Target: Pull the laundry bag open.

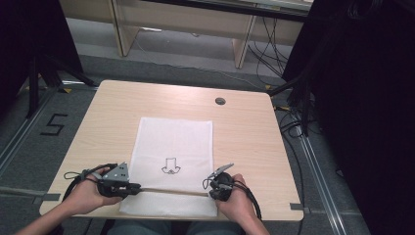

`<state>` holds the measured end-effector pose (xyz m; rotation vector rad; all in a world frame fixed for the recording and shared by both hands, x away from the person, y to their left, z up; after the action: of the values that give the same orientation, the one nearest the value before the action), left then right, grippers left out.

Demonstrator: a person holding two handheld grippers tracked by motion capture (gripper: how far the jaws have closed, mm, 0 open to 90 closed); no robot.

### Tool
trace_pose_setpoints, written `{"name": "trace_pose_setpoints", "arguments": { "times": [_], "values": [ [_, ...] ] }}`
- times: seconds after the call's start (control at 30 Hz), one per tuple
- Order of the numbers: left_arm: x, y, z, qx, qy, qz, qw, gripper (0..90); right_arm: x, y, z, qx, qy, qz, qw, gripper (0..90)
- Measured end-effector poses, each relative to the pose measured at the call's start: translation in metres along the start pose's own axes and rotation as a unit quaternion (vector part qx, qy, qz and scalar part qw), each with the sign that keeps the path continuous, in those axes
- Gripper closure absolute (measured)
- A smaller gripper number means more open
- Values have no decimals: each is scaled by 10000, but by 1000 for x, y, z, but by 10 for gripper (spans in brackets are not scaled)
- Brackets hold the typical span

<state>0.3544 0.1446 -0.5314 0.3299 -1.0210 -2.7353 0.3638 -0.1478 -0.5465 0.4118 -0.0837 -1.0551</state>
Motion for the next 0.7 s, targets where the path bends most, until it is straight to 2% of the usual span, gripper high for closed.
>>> {"name": "trace_pose_setpoints", "arguments": {
  "times": [0.07,0.13,0.17,0.2,0.23,0.27,0.33,0.37,0.4,0.43,0.47,0.5,0.53,0.57,0.6,0.63,0.7],
  "values": [
    [0,-2,1,86,-33,151,9998,819,0,0,0,14,36,-22,10000,900],
    [-3,-8,4,-39,69,126,9999,819,0,0,0,29,33,-72,10000,900],
    [-6,-11,7,-109,54,116,9999,819,0,0,0,36,30,-81,10000,900],
    [-5,-11,7,-20,84,253,9996,819,0,0,0,16,24,-106,9999,900],
    [-10,-19,10,-344,244,77,9991,819,0,-1,0,3,24,-123,9999,900],
    [-13,-25,13,-498,377,50,9980,819,0,-1,1,-62,-36,-152,9999,900],
    [-16,-37,19,-575,392,348,9970,819,6,-1,2,-46,-225,-97,9997,900],
    [-17,-39,20,-446,343,465,9973,819,8,-1,2,-44,-225,-121,9997,900],
    [-17,-40,22,-395,295,469,9977,819,11,0,2,12,-181,-164,9997,900],
    [-17,-39,21,-430,346,476,9973,819,12,1,2,3,-188,-161,9997,900],
    [-16,-38,20,-508,342,393,9973,819,11,0,2,-47,-203,-250,9995,900],
    [-16,-38,19,-527,352,333,9974,819,11,1,2,-61,-229,-216,9995,900],
    [-16,-39,17,-570,355,378,9970,819,12,1,3,-78,-295,-195,9993,900],
    [-16,-39,17,-588,299,313,9973,819,12,1,2,-60,-289,-200,9994,900],
    [-17,-40,16,-595,326,380,9970,819,13,2,2,-29,-276,-144,9995,900],
    [-17,-40,16,-646,353,399,9965,819,13,1,2,-33,-258,-231,9994,900],
    [-17,-40,15,-687,289,350,9966,819,15,2,2,17,-256,-146,9996,900]
  ]
}}
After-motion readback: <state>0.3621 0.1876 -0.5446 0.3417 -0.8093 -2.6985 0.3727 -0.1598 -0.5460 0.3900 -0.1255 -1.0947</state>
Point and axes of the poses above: each handheld gripper's, and its own axes: z roughly backward along the jaws, y roughly out of its top, x roughly to its right, the point moved 7 cm from there along -z, roughly forward along the jaws, and after that the axes turned 14 degrees about -z, right-handed, at the moved point
